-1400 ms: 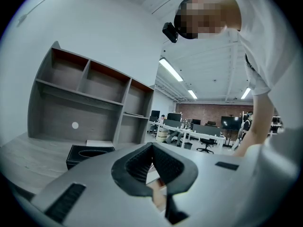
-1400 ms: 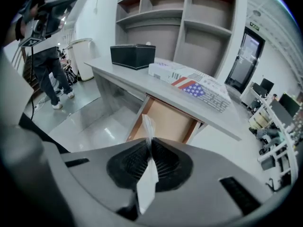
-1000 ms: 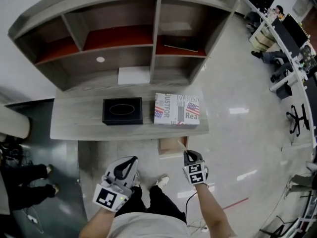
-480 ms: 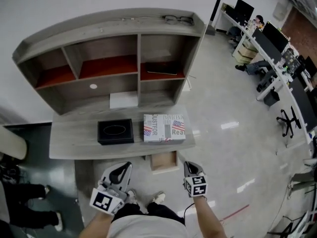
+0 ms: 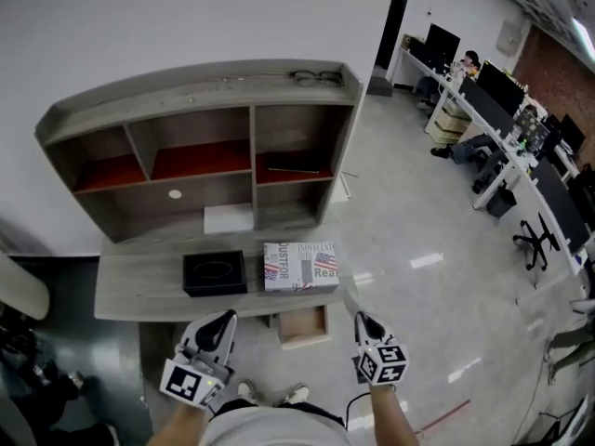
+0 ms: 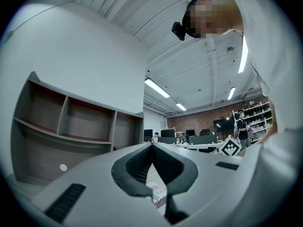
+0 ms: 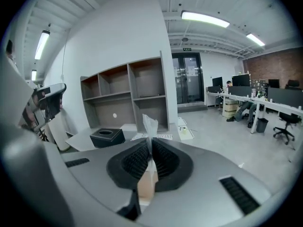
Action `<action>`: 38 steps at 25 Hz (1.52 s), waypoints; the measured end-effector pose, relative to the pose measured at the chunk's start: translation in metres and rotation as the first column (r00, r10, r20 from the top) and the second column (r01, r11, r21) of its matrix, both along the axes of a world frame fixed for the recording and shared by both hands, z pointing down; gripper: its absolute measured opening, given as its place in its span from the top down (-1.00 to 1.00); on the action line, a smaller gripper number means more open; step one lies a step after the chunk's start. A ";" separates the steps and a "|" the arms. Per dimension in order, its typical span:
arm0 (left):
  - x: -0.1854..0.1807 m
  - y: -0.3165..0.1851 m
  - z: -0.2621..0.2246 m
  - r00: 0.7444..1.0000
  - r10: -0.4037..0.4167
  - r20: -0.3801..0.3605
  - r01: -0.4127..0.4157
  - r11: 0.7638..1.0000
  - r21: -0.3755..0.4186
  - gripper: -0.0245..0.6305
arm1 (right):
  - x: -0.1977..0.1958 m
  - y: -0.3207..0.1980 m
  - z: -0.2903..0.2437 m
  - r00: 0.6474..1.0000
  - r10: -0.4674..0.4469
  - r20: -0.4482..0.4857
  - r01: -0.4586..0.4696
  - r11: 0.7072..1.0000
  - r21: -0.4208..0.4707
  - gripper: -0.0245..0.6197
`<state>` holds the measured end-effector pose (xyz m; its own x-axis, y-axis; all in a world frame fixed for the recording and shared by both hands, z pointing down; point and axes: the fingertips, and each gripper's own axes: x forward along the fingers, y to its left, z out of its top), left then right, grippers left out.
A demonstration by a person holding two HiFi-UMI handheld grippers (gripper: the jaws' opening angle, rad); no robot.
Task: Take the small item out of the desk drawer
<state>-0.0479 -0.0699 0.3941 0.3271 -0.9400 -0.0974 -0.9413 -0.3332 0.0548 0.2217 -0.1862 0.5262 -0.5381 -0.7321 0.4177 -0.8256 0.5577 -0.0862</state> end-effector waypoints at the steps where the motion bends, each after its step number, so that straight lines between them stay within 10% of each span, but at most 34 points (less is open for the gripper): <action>1: -0.002 -0.001 -0.003 1.000 -0.004 0.002 0.004 1.000 0.008 0.87 | 0.001 -0.001 -0.011 1.000 0.002 0.012 -0.002 1.000 0.020 0.85; 23: -0.064 -0.006 -0.070 0.986 -0.161 -0.034 0.165 0.972 0.166 0.87 | 0.021 -0.002 -0.209 0.983 -0.018 0.183 -0.054 0.923 0.380 0.85; 38: -0.116 0.012 -0.062 0.953 -0.280 -0.113 0.294 0.946 0.136 0.87 | 0.078 0.034 -0.216 0.973 0.191 0.130 -0.229 0.874 0.428 0.85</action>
